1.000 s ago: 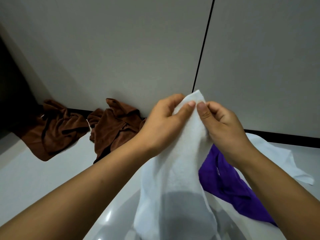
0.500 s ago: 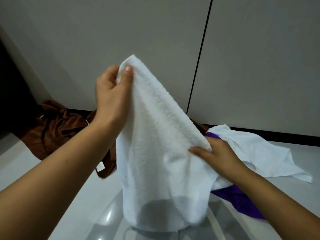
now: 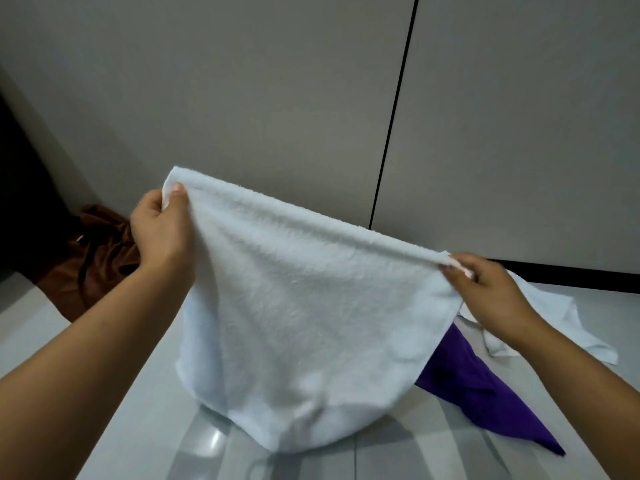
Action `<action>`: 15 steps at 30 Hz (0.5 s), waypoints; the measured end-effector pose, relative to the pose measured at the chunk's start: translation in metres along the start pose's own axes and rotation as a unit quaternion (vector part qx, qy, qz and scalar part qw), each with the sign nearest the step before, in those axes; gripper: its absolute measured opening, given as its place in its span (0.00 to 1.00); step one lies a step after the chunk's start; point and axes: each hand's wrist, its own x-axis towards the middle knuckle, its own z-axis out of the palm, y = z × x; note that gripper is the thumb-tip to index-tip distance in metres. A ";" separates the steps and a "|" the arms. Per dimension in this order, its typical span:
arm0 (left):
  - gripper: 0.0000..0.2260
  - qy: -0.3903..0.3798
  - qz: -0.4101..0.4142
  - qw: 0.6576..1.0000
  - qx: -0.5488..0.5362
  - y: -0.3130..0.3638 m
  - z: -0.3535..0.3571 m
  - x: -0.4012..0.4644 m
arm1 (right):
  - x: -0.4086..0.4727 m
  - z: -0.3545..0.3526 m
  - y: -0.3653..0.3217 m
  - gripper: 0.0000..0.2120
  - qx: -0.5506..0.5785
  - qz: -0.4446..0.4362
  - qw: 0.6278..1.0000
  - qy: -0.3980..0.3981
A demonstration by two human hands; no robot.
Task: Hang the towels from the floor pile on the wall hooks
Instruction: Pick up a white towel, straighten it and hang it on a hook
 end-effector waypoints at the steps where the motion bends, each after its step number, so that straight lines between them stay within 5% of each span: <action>1: 0.18 0.002 -0.007 1.000 0.007 -0.006 -0.002 0.001 | 0.001 -0.003 -0.006 0.09 0.032 0.008 0.999 0.017; 8: 0.16 -0.015 -0.042 0.997 0.064 -0.048 -0.010 0.001 | 0.008 -0.003 -0.052 0.13 0.121 -0.028 0.980 0.157; 15: 0.11 -0.056 -0.135 0.983 0.108 -0.073 -0.005 -0.001 | 0.006 -0.004 -0.087 0.11 0.038 -0.164 0.965 0.200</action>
